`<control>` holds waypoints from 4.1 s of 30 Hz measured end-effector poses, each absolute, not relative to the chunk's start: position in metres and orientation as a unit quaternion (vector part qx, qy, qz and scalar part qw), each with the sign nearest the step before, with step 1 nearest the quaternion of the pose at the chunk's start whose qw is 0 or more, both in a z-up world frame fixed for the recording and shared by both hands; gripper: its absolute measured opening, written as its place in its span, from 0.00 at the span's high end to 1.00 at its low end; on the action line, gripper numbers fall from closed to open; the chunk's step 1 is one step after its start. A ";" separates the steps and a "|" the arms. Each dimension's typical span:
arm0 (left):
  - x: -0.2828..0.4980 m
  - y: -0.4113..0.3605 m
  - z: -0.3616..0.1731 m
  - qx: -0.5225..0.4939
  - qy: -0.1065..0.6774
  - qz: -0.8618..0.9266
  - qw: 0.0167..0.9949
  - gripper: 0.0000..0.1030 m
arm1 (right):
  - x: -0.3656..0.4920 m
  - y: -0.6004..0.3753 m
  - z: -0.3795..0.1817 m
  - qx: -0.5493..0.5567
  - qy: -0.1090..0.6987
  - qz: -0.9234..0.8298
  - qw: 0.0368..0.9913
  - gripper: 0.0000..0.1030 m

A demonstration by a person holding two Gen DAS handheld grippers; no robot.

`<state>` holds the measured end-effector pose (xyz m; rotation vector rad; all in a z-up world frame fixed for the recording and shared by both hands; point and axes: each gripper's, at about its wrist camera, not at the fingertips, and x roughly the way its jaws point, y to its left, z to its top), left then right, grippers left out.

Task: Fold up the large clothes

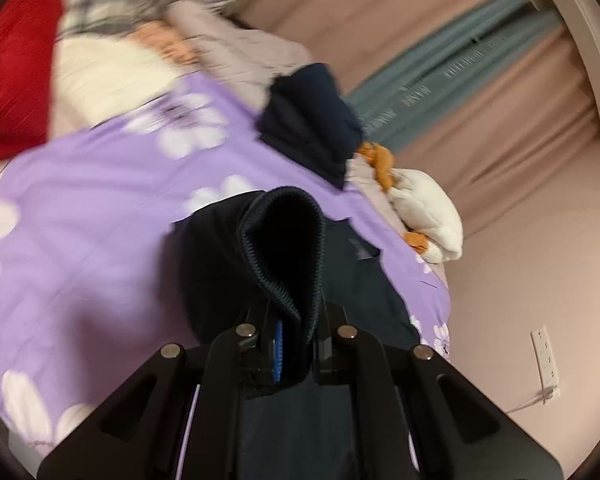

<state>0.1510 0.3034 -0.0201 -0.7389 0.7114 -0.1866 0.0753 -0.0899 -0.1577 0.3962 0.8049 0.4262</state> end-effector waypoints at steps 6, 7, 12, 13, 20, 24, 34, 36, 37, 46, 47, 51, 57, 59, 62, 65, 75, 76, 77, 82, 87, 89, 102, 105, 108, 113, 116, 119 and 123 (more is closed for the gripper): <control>0.208 0.175 0.048 -0.261 0.340 -0.172 0.887 0.91 | 0.072 -0.122 -0.156 0.216 0.365 0.194 0.885 0.49; 0.215 0.158 0.052 -0.247 0.344 -0.178 0.888 0.91 | 0.071 -0.125 -0.155 0.221 0.362 0.193 0.885 0.49; 0.257 0.034 0.042 -0.154 0.397 -0.212 0.880 0.91 | 0.069 -0.157 -0.157 0.262 0.338 0.181 0.885 0.49; 0.264 0.013 0.032 -0.143 0.410 -0.217 0.874 0.90 | 0.067 -0.161 -0.157 0.265 0.337 0.177 0.886 0.49; 0.308 -0.118 -0.058 -0.059 0.512 -0.237 0.823 0.55 | 0.063 -0.194 -0.175 0.298 0.340 0.136 0.881 0.49; 0.314 -0.128 -0.072 -0.062 0.529 -0.252 0.808 0.38 | 0.056 -0.208 -0.179 0.308 0.336 0.122 0.882 0.49; 0.285 0.054 -0.056 -0.193 0.463 -0.207 0.840 0.20 | 0.075 -0.220 -0.174 0.326 0.329 0.125 0.877 0.44; 0.272 0.118 -0.074 -0.224 0.461 -0.161 0.843 0.20 | 0.089 -0.220 -0.168 0.317 0.331 0.121 0.881 0.42; 0.268 0.139 -0.083 -0.239 0.462 -0.147 0.842 0.20 | 0.098 -0.220 -0.164 0.312 0.331 0.119 0.882 0.42; 0.243 0.257 -0.181 -0.427 0.470 -0.115 0.764 0.19 | 0.190 -0.230 -0.158 0.288 0.344 0.069 0.891 0.35; 0.250 0.251 -0.185 -0.434 0.470 -0.123 0.759 0.19 | 0.202 -0.229 -0.159 0.282 0.349 0.065 0.891 0.35; 0.282 0.219 -0.198 -0.443 0.471 -0.141 0.749 0.20 | 0.236 -0.227 -0.164 0.278 0.359 0.050 0.890 0.35; 0.316 0.202 -0.213 -0.431 0.470 -0.104 0.763 0.38 | 0.259 -0.222 -0.174 0.252 0.385 0.030 0.887 0.35; 0.321 0.207 -0.215 -0.424 0.467 -0.081 0.772 0.77 | 0.263 -0.218 -0.177 0.241 0.394 0.036 0.886 0.50; 0.322 0.227 -0.223 -0.428 0.461 -0.048 0.776 0.92 | 0.261 -0.209 -0.176 0.211 0.397 0.037 0.892 0.85; 0.316 0.250 -0.226 -0.461 0.443 -0.037 0.768 0.95 | 0.253 -0.208 -0.168 0.221 0.387 0.046 0.894 0.92; 0.297 0.262 -0.219 -0.422 0.465 -0.046 0.777 0.74 | 0.237 -0.211 -0.183 0.171 0.417 0.005 0.893 0.81; 0.290 0.267 -0.214 -0.411 0.466 -0.045 0.782 0.69 | 0.235 -0.212 -0.180 0.164 0.416 -0.003 0.894 0.69; 0.283 0.272 -0.208 -0.397 0.464 -0.041 0.791 0.62 | 0.230 -0.219 -0.174 0.150 0.412 -0.022 0.898 0.65; 0.278 0.271 -0.185 -0.300 0.475 -0.018 0.827 0.60 | 0.214 -0.218 -0.149 0.117 0.377 -0.005 0.919 0.64; 0.297 0.214 -0.159 -0.215 0.472 -0.060 0.853 0.57 | 0.228 -0.167 -0.139 0.068 0.375 0.049 0.923 0.64; 0.307 0.179 -0.152 -0.170 0.472 -0.082 0.861 0.50 | 0.239 -0.147 -0.138 0.054 0.376 0.068 0.922 0.64; 0.360 0.079 -0.214 -0.034 0.505 -0.099 0.857 0.31 | 0.296 -0.094 -0.193 0.031 0.427 0.092 0.899 0.64; 0.361 0.089 -0.209 -0.036 0.503 -0.106 0.857 0.30 | 0.292 -0.115 -0.188 0.060 0.424 0.112 0.897 0.64; 0.352 0.105 -0.199 -0.038 0.489 -0.102 0.865 0.30 | 0.284 -0.131 -0.177 0.052 0.418 0.093 0.902 0.64; 0.344 0.120 -0.213 -0.026 0.485 -0.103 0.868 0.31 | 0.268 -0.170 -0.180 0.037 0.415 0.070 0.907 0.64; 0.341 0.117 -0.211 -0.022 0.490 -0.090 0.867 0.31 | 0.270 -0.181 -0.188 0.100 0.413 0.085 0.901 0.64; 0.331 0.127 -0.204 -0.065 0.503 -0.089 0.857 0.31 | 0.272 -0.186 -0.186 0.157 0.417 0.080 0.891 0.64; 0.278 0.161 -0.186 -0.112 0.500 -0.102 0.853 0.17 | 0.243 -0.189 -0.166 0.193 0.411 0.094 0.886 0.55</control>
